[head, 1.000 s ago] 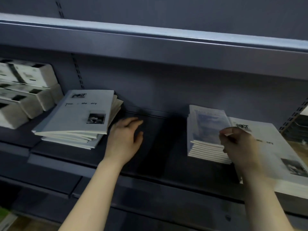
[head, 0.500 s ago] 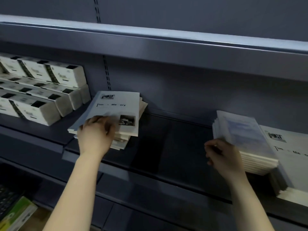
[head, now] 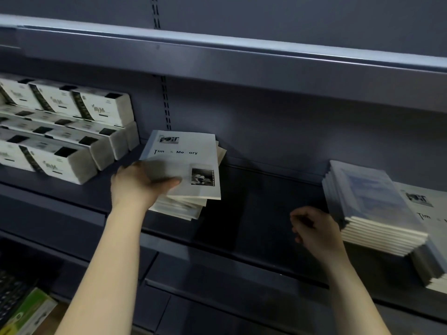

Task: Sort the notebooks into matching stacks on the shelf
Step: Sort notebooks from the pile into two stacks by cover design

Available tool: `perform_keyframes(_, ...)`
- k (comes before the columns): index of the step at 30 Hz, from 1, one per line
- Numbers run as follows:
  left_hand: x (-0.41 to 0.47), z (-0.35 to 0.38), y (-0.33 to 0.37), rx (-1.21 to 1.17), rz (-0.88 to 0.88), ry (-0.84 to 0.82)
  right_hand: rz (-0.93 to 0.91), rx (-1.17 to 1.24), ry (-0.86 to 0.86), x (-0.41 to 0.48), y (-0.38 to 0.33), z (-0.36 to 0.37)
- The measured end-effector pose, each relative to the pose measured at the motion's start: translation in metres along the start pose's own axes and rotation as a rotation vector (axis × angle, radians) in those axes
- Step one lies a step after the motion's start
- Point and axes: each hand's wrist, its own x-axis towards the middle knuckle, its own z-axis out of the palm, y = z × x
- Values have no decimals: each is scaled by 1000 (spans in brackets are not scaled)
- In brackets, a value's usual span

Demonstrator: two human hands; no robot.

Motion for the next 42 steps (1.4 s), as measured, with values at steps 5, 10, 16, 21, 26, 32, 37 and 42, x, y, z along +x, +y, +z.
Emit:
perform_keyframes(5, 9, -10, 6, -11, -56, -50, 1, 1, 19, -1, 3, 1)
perform_keyframes(10, 18, -13, 12, -267, 47, -47, 24, 13, 28, -2, 7, -5)
perform_keyframes(16, -4, 18, 34, -687, 180, -124, 39, 69, 36, -5, 13, -18)
perform_keyframes(21, -34, 46, 61, -964, 176, -161, 70, 152, 7, -9, 18, -33)
perform_keyframes(26, -57, 64, 96, -1134, 215, -234, 128, 303, -25, -12, 18, -47)
perform_keyframes(32, -86, 80, 137, -1303, 303, -327, 82, 513, -9, -13, 15, -76)
perform_keyframes(37, -108, 93, 161, -1311, 333, -384, 88, 515, 154, -4, 12, -100)
perform_keyframes(42, -126, 103, 176, -1272, 345, -420, 10, 400, 237, 5, 15, -115)
